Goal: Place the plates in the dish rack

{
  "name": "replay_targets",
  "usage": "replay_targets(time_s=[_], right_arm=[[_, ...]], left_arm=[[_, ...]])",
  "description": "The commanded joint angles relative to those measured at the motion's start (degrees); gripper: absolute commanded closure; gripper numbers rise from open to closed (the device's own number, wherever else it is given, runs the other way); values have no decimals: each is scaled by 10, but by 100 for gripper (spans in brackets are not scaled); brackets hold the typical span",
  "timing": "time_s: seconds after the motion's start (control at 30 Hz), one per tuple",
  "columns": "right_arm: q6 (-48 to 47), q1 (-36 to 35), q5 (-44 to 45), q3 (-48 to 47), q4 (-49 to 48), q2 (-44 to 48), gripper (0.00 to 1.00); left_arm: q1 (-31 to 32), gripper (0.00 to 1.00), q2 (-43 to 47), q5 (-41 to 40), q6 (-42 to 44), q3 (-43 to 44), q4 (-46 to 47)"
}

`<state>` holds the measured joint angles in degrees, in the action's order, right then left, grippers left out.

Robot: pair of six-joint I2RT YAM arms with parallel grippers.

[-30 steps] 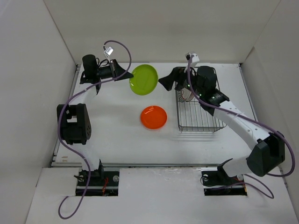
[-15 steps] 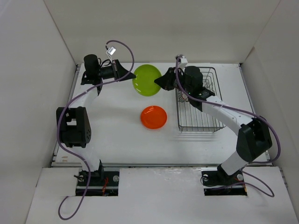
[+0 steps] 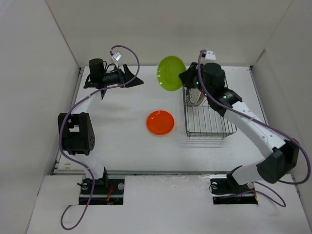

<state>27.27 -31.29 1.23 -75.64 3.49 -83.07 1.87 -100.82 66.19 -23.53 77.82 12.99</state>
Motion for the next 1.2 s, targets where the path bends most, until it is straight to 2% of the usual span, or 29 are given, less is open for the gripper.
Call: replay_targets(time_s=[0.0, 0.07, 0.17, 0.3, 0.4, 0.53, 0.93, 1.17], right_arm=[[-87, 4, 228, -103, 126, 69, 100], [-110, 30, 319, -116, 163, 77, 100], [-153, 70, 343, -102, 181, 104, 100], [-206, 161, 281, -48, 131, 144, 100], [-254, 201, 234, -10, 83, 150, 100], [-267, 268, 154, 18, 52, 130, 100], [-267, 273, 116, 48, 17, 44, 100], [-242, 244, 181, 59, 17, 13, 100]], left_arm=[[0, 0, 53, -51, 91, 30, -69], [0, 0, 64, -90, 114, 30, -88], [0, 0, 80, -141, 143, 43, -118], [0, 0, 85, -189, 162, 59, -154], [0, 0, 85, -189, 169, 59, -155], [0, 0, 85, -194, 175, 41, -149], [0, 0, 85, -200, 186, 18, -133], [0, 0, 85, -200, 186, 18, -133]])
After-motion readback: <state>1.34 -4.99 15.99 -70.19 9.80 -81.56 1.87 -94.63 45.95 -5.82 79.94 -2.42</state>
